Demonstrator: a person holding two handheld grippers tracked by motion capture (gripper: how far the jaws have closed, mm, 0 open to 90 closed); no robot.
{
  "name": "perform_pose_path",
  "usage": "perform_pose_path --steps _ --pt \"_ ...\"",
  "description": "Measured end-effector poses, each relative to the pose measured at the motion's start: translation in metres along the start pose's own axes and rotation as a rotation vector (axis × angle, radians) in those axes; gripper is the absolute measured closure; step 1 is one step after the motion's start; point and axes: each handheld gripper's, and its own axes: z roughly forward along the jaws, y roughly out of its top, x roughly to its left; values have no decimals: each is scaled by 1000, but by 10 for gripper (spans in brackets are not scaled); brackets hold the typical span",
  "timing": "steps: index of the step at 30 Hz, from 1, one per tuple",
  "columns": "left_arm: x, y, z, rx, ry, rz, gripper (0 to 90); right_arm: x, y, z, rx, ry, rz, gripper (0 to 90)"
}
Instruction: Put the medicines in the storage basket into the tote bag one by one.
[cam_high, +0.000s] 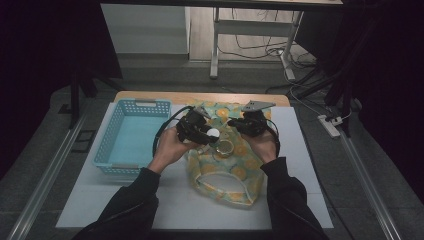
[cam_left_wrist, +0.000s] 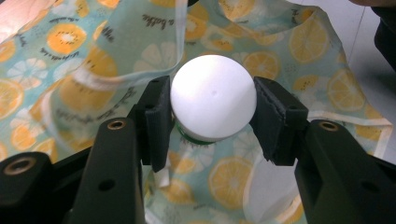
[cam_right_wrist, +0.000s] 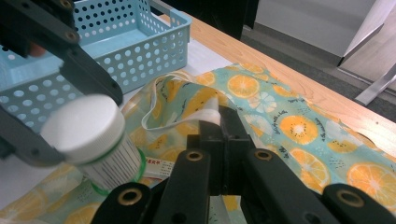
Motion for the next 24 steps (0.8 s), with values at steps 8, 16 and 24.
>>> perform_pose_path --steps 8,16,24 --pt "-2 8 18 10 -1 9 505 0 0 0 -1 -1 1 899" --pt "0 16 32 16 4 8 505 -1 -2 2 6 -3 5 899" --pt "3 21 48 22 13 8 505 -1 -2 2 8 -8 3 899"
